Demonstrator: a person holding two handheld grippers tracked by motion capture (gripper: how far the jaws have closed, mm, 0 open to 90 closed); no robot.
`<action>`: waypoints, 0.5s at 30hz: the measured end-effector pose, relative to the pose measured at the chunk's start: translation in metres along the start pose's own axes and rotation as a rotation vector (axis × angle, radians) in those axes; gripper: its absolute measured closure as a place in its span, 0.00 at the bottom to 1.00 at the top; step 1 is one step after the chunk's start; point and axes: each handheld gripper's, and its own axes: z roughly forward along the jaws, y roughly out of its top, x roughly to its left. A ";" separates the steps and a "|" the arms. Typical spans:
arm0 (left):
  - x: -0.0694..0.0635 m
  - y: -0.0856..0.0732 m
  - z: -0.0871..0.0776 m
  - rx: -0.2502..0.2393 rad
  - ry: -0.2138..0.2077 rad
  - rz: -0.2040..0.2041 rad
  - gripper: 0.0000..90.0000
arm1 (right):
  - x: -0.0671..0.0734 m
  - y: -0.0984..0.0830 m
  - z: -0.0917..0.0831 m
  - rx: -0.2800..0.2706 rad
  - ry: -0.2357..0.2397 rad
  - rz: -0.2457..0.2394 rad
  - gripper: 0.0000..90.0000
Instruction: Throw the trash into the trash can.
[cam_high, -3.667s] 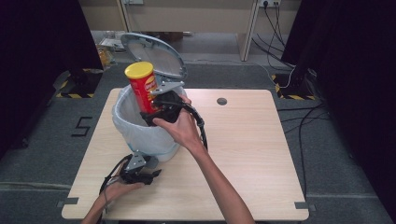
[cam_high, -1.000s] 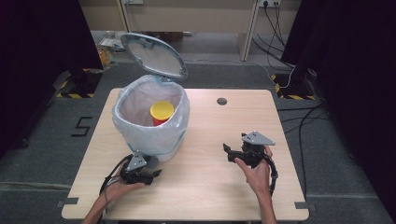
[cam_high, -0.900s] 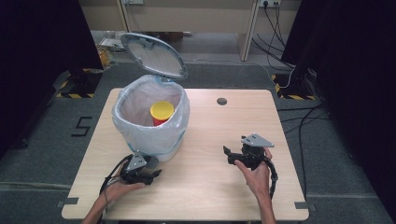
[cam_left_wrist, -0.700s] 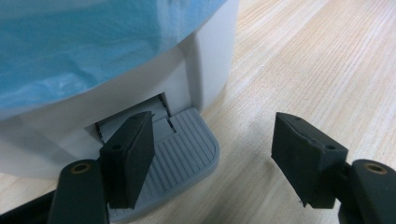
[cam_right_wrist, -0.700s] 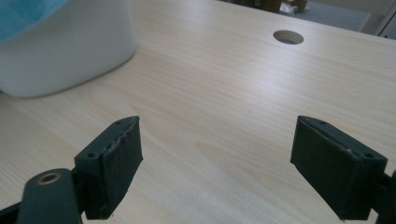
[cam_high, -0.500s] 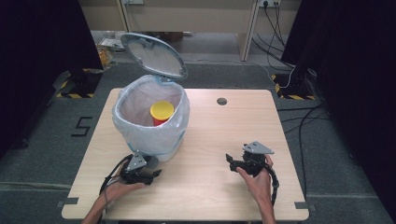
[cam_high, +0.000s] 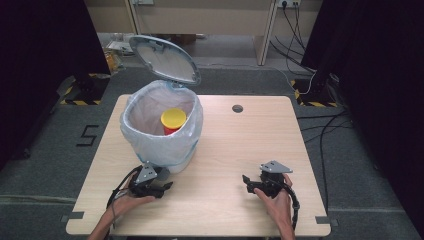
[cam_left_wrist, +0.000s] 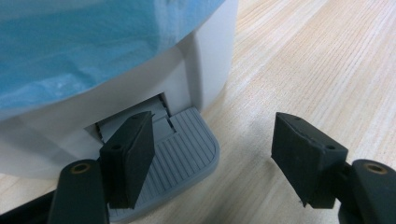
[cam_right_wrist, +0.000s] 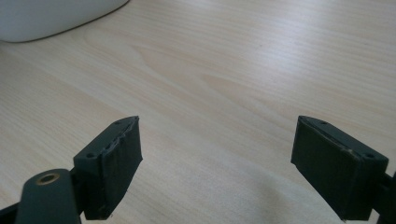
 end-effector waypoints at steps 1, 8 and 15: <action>0.000 0.000 0.000 0.002 -0.003 -0.001 0.33 | 0.001 -0.001 0.001 0.004 0.003 0.002 0.18; 0.001 0.000 0.000 0.002 -0.005 -0.003 0.33 | 0.003 -0.005 0.005 0.036 0.011 -0.002 0.18; 0.001 0.000 0.000 -0.001 -0.003 -0.005 0.33 | 0.005 -0.010 0.011 0.088 0.007 -0.014 0.18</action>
